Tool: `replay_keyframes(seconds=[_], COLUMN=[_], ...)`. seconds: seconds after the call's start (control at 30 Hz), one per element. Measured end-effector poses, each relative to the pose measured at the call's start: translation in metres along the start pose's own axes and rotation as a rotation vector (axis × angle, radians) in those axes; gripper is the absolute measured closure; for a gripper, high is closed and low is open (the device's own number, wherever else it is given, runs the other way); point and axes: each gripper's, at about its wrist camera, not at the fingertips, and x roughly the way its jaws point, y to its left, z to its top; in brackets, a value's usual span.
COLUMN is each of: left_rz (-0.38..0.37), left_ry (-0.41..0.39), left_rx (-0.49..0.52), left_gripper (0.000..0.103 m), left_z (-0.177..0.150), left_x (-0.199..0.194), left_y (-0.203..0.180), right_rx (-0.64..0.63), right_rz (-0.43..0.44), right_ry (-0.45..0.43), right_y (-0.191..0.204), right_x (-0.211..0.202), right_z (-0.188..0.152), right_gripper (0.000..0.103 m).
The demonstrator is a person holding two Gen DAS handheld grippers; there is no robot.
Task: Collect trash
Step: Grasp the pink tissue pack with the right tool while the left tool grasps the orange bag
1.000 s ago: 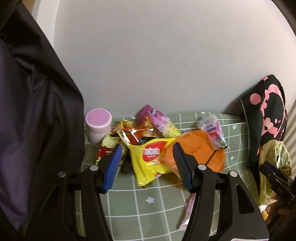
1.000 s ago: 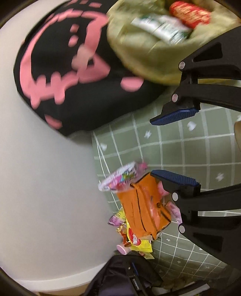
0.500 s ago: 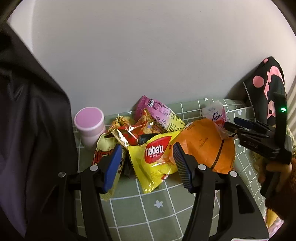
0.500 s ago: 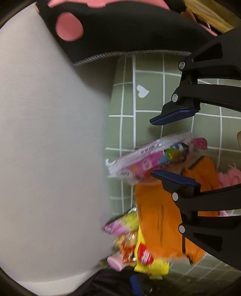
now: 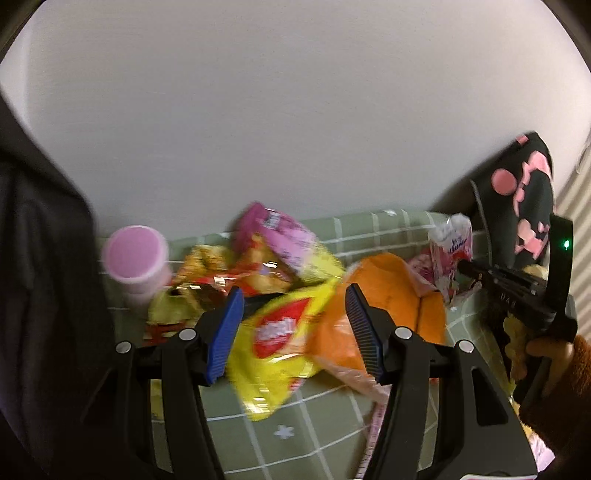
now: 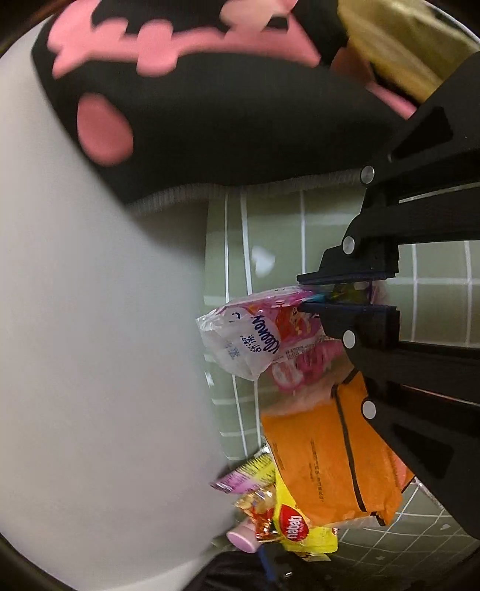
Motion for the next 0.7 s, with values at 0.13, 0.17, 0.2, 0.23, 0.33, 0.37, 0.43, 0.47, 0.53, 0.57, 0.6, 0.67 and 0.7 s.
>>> replay_keyframes(seconds=[0.13, 0.17, 0.2, 0.23, 0.33, 0.37, 0.43, 0.47, 0.53, 0.57, 0.6, 0.67, 0.7], left_rz=[-0.047, -0.053, -0.059, -0.062, -0.07, -0.074, -0.084, -0.095, -0.123, -0.13, -0.135, -0.146, -0.143], left_ry=[0.029, 0.035, 0.043, 0.05, 0.088, 0.104, 0.135, 0.148, 0.18, 0.193, 0.204, 0.222, 0.229], left_rx=[0.086, 0.105, 0.13, 0.144, 0.187, 0.198, 0.216, 0.218, 0.214, 0.217, 0.223, 0.242, 0.248], left_gripper=[0.049, 0.049, 0.049, 0.049, 0.049, 0.049, 0.049, 0.049, 0.049, 0.049, 0.049, 0.047, 0.046], left_z=[-0.002, -0.002, -0.002, -0.002, -0.004, -0.005, -0.01, -0.014, -0.021, -0.024, -0.028, -0.034, -0.036], left_x=[0.012, 0.015, 0.02, 0.024, 0.039, 0.045, 0.052, 0.054, 0.057, 0.059, 0.06, 0.061, 0.062], left_y=[-0.025, -0.031, -0.038, -0.042, -0.054, -0.057, -0.061, -0.063, -0.065, -0.066, -0.068, -0.071, -0.072], right_rx=[0.055, 0.069, 0.081, 0.089, 0.1, 0.104, 0.121, 0.126, 0.135, 0.136, 0.137, 0.144, 0.149], right_rz=[-0.027, -0.027, -0.028, -0.029, -0.035, -0.036, -0.045, -0.049, -0.06, -0.063, -0.067, -0.069, -0.07], right_ry=[-0.022, -0.022, -0.02, -0.018, -0.009, -0.006, 0.002, 0.004, 0.014, 0.016, 0.018, 0.02, 0.021], right_y=[-0.026, -0.03, -0.034, -0.036, -0.046, -0.05, -0.053, -0.054, -0.061, -0.065, -0.066, -0.072, -0.073], right_x=[-0.023, -0.027, -0.031, -0.034, -0.043, -0.044, -0.049, -0.049, -0.053, -0.055, -0.055, -0.061, -0.063], right_z=[-0.005, -0.007, -0.009, -0.012, -0.025, -0.029, -0.038, -0.041, -0.05, -0.054, -0.057, -0.063, -0.067], right_gripper=[0.093, 0.093, 0.093, 0.093, 0.093, 0.093, 0.093, 0.093, 0.093, 0.093, 0.093, 0.093, 0.093])
